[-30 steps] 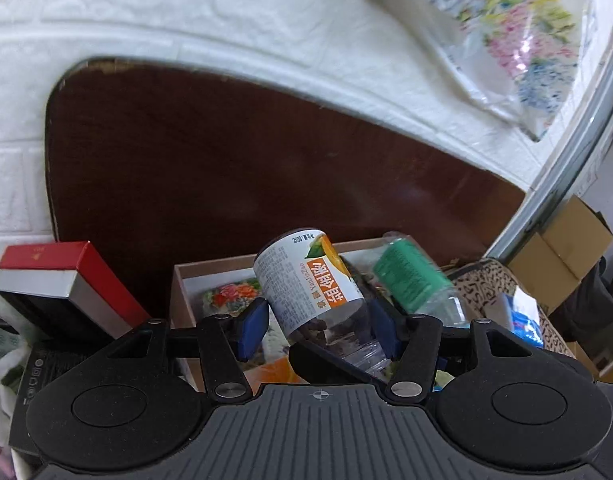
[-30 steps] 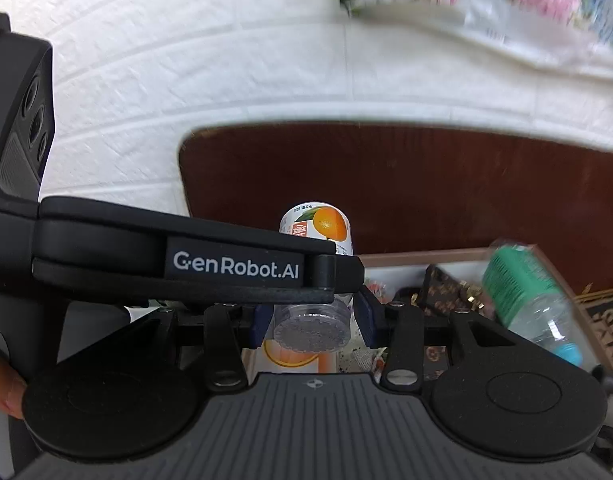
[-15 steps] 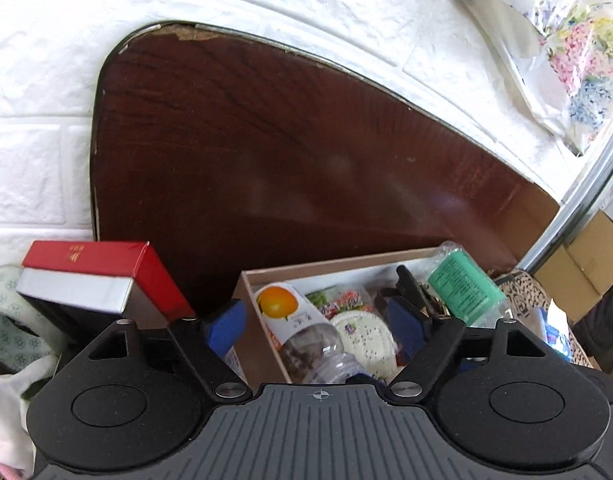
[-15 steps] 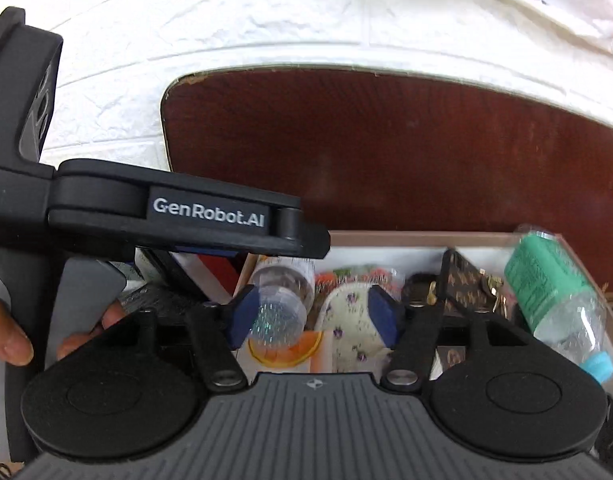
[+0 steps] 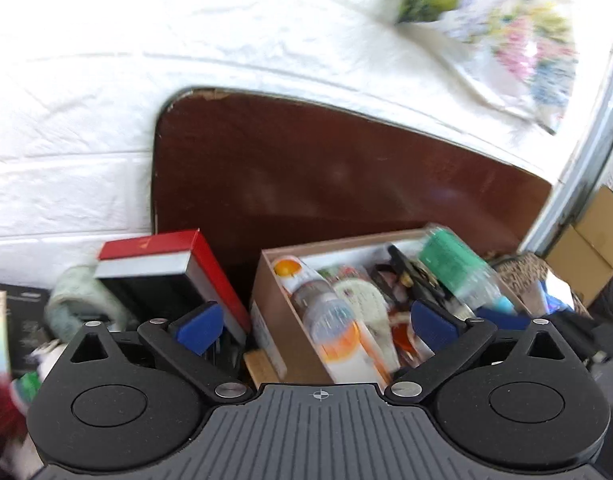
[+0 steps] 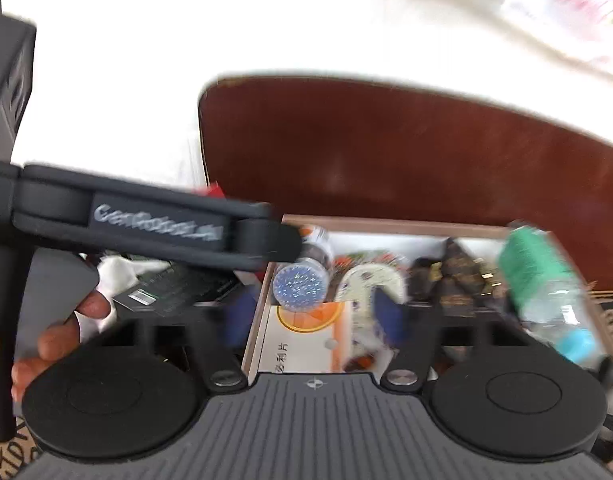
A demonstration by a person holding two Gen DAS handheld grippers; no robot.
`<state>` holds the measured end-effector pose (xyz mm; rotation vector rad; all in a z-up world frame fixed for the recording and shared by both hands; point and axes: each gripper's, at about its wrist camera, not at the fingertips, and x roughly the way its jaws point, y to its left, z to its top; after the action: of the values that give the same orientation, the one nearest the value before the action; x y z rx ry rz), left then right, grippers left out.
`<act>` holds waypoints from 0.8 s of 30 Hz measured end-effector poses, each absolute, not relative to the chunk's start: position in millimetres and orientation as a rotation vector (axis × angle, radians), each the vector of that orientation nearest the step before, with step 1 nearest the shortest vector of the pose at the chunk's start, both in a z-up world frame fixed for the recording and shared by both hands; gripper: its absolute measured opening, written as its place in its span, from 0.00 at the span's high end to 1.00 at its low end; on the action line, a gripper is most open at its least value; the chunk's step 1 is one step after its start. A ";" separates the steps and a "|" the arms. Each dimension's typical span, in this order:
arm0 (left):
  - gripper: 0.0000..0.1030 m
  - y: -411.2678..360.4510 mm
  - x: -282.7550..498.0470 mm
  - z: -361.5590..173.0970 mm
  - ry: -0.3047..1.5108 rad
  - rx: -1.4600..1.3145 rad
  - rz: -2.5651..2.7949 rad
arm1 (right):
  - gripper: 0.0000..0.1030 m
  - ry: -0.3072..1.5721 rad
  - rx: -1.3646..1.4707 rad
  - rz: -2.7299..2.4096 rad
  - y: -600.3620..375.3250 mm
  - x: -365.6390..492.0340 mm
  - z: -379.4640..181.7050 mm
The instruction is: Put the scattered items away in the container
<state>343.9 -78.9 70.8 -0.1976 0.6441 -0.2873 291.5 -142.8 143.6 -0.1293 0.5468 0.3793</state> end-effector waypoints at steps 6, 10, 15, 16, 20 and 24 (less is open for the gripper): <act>0.00 -95.8 259.3 77.8 0.682 -0.100 -0.249 | 0.01 0.531 -0.165 0.363 -176.2 210.8 168.2; 0.00 -114.3 198.7 64.5 0.676 -0.061 -0.221 | 0.01 0.568 -0.167 0.329 -205.2 160.5 167.0; 0.00 -126.1 142.7 51.7 0.672 -0.081 -0.197 | 0.01 0.627 -0.180 0.254 -233.3 119.7 153.8; 0.00 -129.2 135.5 49.0 0.675 -0.071 -0.185 | 0.01 0.633 -0.179 0.243 -237.4 118.3 150.8; 0.00 -137.0 114.1 45.6 0.686 -0.055 -0.161 | 0.01 0.662 -0.133 0.226 -253.7 99.3 145.8; 0.00 -146.8 100.9 50.6 0.664 -0.012 -0.145 | 0.01 0.668 -0.106 0.224 -257.2 87.5 146.0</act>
<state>100.9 -146.8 50.6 -0.0119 0.6638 -0.1453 87.5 -257.2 146.0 -0.1059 0.6676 0.2239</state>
